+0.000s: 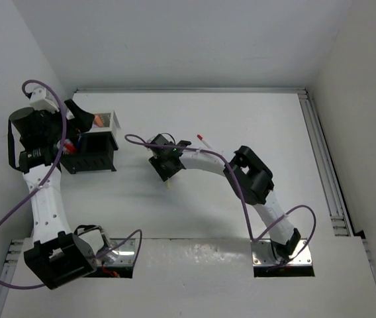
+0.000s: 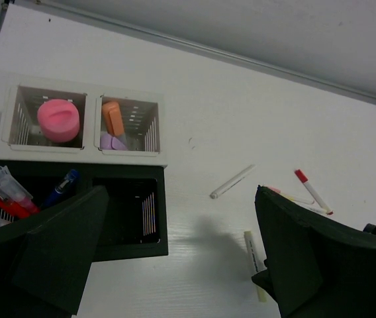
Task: Sort the stationery into containers
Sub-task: Pick up the pen from the center of the board, then place the pen in the storage box, then pick up the pen from the center of the board.
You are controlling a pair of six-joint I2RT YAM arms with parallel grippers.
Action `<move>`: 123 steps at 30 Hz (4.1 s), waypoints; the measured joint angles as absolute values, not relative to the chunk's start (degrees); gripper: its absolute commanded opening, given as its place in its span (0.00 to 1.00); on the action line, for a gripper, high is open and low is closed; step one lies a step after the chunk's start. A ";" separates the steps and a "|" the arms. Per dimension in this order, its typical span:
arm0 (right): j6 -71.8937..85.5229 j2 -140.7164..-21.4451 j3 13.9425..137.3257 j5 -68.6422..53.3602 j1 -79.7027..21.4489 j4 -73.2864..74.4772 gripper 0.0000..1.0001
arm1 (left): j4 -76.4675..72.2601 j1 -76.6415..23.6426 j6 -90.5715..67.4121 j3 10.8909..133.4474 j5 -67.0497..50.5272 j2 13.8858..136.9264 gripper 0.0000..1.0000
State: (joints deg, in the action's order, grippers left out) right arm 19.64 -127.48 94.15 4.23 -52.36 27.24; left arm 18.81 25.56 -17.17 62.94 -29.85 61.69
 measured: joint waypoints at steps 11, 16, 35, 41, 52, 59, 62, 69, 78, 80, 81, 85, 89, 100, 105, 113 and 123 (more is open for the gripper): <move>19.99 -130.56 96.62 5.10 -51.83 25.28 0.00 | 18.46 25.06 1.65 60.90 -43.55 58.24 0.96; 20.56 -127.96 92.33 -0.64 -49.15 23.57 0.00 | 29.17 20.99 26.04 61.34 -51.16 57.67 0.93; 39.27 -111.94 81.25 -46.22 -37.23 15.05 0.00 | 52.77 -27.81 83.15 60.36 -38.04 60.93 0.79; 48.16 -111.92 77.71 -51.99 -37.21 9.45 0.00 | 50.11 -32.42 85.60 60.36 -34.92 64.58 0.68; 57.52 -111.31 75.16 -56.21 -37.12 1.89 0.00 | 48.88 -36.18 88.33 60.36 -32.62 68.40 0.54; 60.45 -109.25 73.95 -56.88 -37.34 -1.28 0.00 | 47.75 -37.19 88.77 60.51 -31.57 70.50 0.04; 60.69 -109.08 73.84 -57.01 -36.86 -1.21 0.42 | 46.13 -36.95 85.80 60.51 -31.62 70.08 0.00; 52.42 -109.08 78.17 -58.06 -26.04 8.14 0.67 | 31.66 -28.25 59.96 60.53 -30.79 64.82 0.00; 27.94 -104.47 81.93 -48.07 -10.17 22.70 0.56 | -2.46 4.16 13.13 55.70 -25.41 63.53 0.00; 23.40 -103.61 80.95 -46.41 -10.55 23.88 0.52 | -6.72 8.99 7.01 55.66 -26.63 66.39 0.00; 21.32 -103.53 80.55 -45.82 -10.81 24.49 0.50 | -8.69 10.68 4.29 55.61 -27.38 67.79 0.00; 14.48 -103.55 79.55 -42.52 -11.84 25.78 0.46 | -15.00 15.40 -3.90 55.42 -31.16 72.07 0.00; 10.44 -103.63 79.55 -39.46 -12.82 25.39 0.46 | -19.94 19.62 -8.80 53.54 -34.17 74.37 0.00; 2.39 -113.16 87.77 -29.10 -23.46 22.87 0.60 | -23.40 22.87 -11.11 48.84 -36.73 77.45 0.48; -7.70 -118.39 94.32 -28.56 -27.86 23.40 0.57 | -20.80 23.77 -10.66 49.12 -37.95 78.02 0.75; -23.27 -127.20 101.25 -29.50 -31.33 20.82 0.74 | -15.75 24.08 -11.00 52.45 -45.56 79.00 0.84; -26.83 -139.65 109.01 -30.28 -34.61 12.80 0.89 | -11.20 24.10 -11.49 52.56 -49.87 74.30 0.84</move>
State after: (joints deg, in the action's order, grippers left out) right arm -26.83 -139.65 109.01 -30.28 -34.61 12.80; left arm -11.20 24.10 -11.49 52.56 -49.87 74.30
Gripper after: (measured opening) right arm 0.888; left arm 0.841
